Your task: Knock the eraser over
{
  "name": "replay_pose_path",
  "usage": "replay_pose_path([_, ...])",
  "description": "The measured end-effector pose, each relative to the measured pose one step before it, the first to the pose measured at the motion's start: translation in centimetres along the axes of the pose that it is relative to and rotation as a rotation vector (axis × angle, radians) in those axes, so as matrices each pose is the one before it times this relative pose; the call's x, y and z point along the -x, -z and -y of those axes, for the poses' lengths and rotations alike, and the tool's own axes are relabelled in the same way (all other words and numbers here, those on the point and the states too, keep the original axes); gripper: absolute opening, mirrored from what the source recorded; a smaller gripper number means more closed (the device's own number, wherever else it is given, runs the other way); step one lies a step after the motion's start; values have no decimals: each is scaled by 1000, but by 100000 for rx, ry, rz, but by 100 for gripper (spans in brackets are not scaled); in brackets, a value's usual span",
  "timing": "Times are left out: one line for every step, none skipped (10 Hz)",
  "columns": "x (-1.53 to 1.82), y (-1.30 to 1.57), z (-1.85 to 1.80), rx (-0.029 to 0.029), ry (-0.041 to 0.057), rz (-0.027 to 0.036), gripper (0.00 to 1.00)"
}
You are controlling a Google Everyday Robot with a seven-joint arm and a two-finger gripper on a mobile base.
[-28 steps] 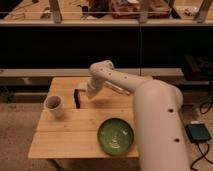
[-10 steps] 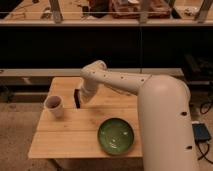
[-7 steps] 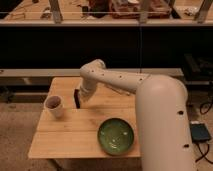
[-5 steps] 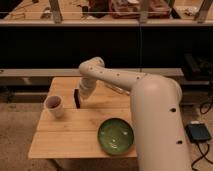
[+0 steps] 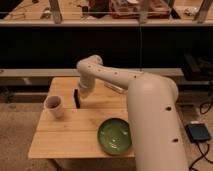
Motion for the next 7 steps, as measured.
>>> replay_pose_path([-477,-24,52,272,997,477,15])
replay_pose_path([68,-18,259,459,942,776,15])
replay_pose_path([-5,-16,398,689,649,473,15])
replay_pose_path([-117,-30,1541,771,1772,588,15])
replay_pose_path([89,510,794,88,845,55,15])
replay_pose_path([260,544,-30,1474,1131,346,15])
replay_pose_path([1094,1018,366,592,908,436,15])
